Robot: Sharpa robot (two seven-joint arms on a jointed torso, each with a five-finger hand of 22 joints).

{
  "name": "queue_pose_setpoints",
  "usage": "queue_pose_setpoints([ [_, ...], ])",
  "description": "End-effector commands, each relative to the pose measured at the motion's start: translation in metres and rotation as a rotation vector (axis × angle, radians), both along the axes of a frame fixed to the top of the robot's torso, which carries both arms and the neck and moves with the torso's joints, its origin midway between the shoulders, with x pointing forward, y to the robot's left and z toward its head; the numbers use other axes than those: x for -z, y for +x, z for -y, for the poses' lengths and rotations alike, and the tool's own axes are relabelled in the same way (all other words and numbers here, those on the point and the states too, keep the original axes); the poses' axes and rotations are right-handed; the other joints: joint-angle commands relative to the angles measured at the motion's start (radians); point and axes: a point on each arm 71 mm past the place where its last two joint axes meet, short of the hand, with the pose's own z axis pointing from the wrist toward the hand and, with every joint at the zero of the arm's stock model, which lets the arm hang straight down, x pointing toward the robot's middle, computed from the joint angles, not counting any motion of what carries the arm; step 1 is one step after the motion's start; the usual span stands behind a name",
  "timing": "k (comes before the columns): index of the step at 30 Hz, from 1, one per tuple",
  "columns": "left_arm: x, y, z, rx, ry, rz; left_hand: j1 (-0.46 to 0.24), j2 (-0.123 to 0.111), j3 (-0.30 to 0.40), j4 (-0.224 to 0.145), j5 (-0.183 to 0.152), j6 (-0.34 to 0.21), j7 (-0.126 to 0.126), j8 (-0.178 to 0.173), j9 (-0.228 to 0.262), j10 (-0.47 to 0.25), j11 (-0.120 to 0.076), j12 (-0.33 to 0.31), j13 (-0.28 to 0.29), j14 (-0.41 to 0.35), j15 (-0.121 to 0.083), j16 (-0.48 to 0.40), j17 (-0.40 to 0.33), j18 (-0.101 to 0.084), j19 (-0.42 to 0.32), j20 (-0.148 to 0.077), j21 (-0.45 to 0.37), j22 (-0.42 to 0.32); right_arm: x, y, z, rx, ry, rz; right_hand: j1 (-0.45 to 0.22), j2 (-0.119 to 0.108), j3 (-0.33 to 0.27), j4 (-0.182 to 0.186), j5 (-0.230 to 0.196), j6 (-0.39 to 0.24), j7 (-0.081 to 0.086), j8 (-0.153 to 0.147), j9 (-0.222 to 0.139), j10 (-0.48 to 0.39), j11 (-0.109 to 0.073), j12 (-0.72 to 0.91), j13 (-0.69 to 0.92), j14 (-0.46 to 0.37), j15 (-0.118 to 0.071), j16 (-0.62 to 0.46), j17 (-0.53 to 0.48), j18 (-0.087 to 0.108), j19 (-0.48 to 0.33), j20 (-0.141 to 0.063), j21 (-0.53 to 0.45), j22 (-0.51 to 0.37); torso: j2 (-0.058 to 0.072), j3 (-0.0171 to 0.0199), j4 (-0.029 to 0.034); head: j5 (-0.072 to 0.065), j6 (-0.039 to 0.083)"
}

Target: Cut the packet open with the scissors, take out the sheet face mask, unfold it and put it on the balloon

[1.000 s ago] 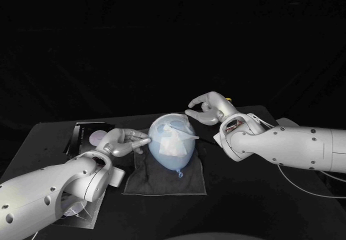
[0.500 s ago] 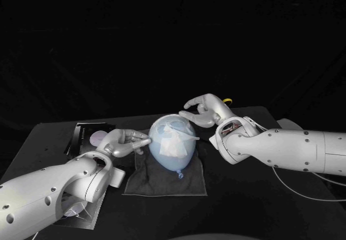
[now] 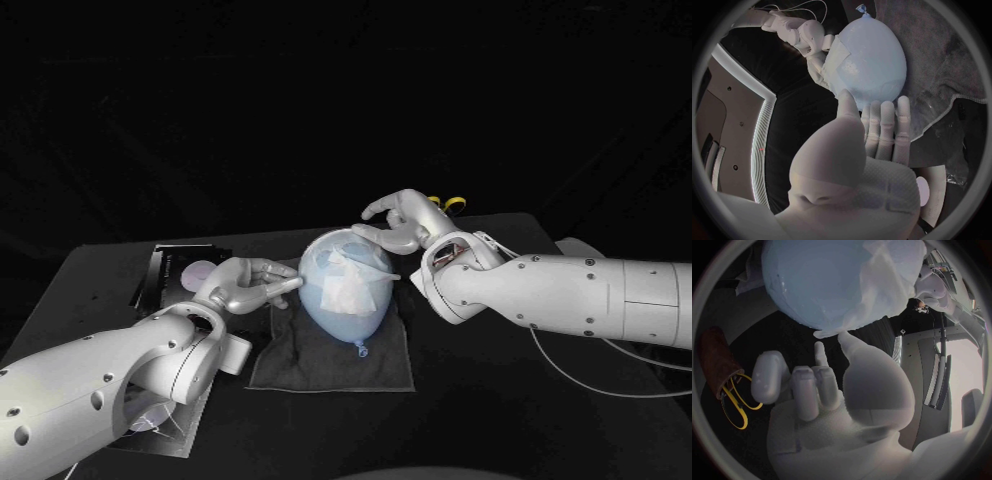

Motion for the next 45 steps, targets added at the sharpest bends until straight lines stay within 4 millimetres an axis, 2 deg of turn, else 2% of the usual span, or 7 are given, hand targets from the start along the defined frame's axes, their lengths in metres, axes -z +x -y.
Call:
queue_pose_setpoints([
  [1,-0.0011,-0.0006,0.0028,0.014,-0.010,-0.005,0.002,0.010,-0.007,-0.001,-0.004,0.002,-0.003,0.004,-0.001,-0.006,-0.003,0.004,-0.002,-0.005,0.000,0.001,-0.001,0.016,-0.008,-0.002,-0.001,0.002,0.0039,0.0022,-0.0007,-0.009,-0.022,-0.041,0.020,0.001,-0.009,-0.001,-0.004,-0.004,-0.001,-0.002,0.000,0.116,0.012,0.003,0.263,0.108,0.000,0.004,0.263,0.020,-0.007,0.002,-0.006,0.078,-0.001,0.0001,-0.0006,-0.001,-0.002],
  [8,-0.0007,-0.0004,0.0030,0.014,-0.009,-0.010,0.002,0.010,-0.007,-0.001,-0.004,0.002,-0.003,0.004,-0.001,-0.006,-0.003,0.004,-0.002,-0.005,0.000,0.001,-0.001,0.016,-0.008,-0.002,-0.001,0.002,0.0060,0.0041,-0.0003,-0.008,-0.038,-0.059,0.054,0.008,-0.019,-0.009,-0.004,0.002,-0.001,0.001,0.000,0.116,0.012,0.003,0.263,0.108,0.000,0.004,0.263,0.020,-0.006,0.002,-0.006,0.079,-0.001,0.0000,-0.0008,-0.003,-0.004],
  [13,-0.0003,-0.0004,0.0033,0.014,-0.008,-0.014,0.002,0.010,-0.007,-0.001,-0.004,0.002,-0.003,0.004,-0.001,-0.006,-0.003,0.004,-0.002,-0.005,0.000,0.001,-0.001,0.016,-0.008,-0.002,-0.001,0.002,0.0072,0.0045,-0.0003,-0.013,-0.045,-0.075,0.047,0.096,-0.002,0.037,-0.003,0.043,-0.013,0.019,0.004,0.116,0.003,0.003,0.263,0.108,-0.006,0.004,0.263,0.019,-0.001,-0.001,-0.001,0.083,-0.001,-0.0001,-0.0011,-0.004,-0.003],
  [19,-0.0002,-0.0003,0.0034,0.014,-0.007,-0.015,0.002,0.010,-0.008,-0.001,-0.004,0.002,-0.003,0.005,-0.001,-0.007,-0.002,0.004,-0.002,-0.006,0.000,0.002,-0.002,0.016,-0.009,-0.001,-0.001,0.002,0.0097,0.0039,-0.0029,-0.044,-0.060,-0.109,0.033,0.156,0.012,0.093,-0.003,0.096,-0.037,0.038,0.006,0.116,-0.018,0.003,0.263,0.108,-0.024,0.004,0.263,0.019,0.002,-0.016,0.000,0.085,0.000,0.0001,0.0001,-0.006,-0.003],
  [30,0.0000,0.0001,0.0028,0.010,-0.005,-0.015,0.002,0.010,-0.008,-0.001,-0.004,0.002,-0.003,0.005,-0.001,-0.007,-0.002,0.004,-0.002,-0.006,0.000,0.002,-0.002,0.016,-0.009,-0.001,-0.001,0.002,0.0114,0.0024,-0.0045,-0.077,-0.067,-0.136,0.037,0.182,0.019,0.124,-0.005,0.116,-0.048,0.046,0.007,0.116,-0.029,0.003,0.263,0.108,-0.034,0.004,0.263,0.017,0.006,-0.026,0.004,0.089,-0.001,-0.0003,0.0003,-0.007,-0.003],
  [35,0.0000,0.0001,0.0026,0.009,-0.005,-0.015,0.002,0.010,-0.008,-0.001,-0.004,0.002,-0.003,0.005,-0.001,-0.007,-0.002,0.004,-0.002,-0.006,0.000,0.002,-0.002,0.016,-0.009,-0.001,-0.001,0.002,0.0117,0.0027,-0.0034,-0.074,-0.068,-0.139,0.103,0.158,0.035,0.076,-0.005,0.113,-0.054,0.047,0.010,0.116,-0.034,0.003,0.263,0.108,-0.040,0.004,0.263,0.015,0.010,-0.033,0.009,0.093,-0.001,-0.0002,-0.0001,-0.008,-0.003],
  [45,0.0001,-0.0004,0.0009,0.006,-0.011,-0.021,0.003,0.011,-0.009,-0.001,-0.004,0.002,-0.003,0.005,-0.002,-0.008,-0.002,0.005,-0.002,-0.008,0.001,0.002,-0.002,0.016,-0.010,-0.001,-0.001,0.002,0.0109,0.0020,-0.0018,-0.069,-0.064,-0.131,0.177,0.188,0.131,0.009,-0.005,0.102,-0.052,0.053,0.020,0.116,-0.034,0.003,0.263,0.108,-0.042,0.004,0.263,0.012,0.018,-0.037,0.020,0.102,-0.001,0.0003,0.0002,-0.010,-0.004],
])
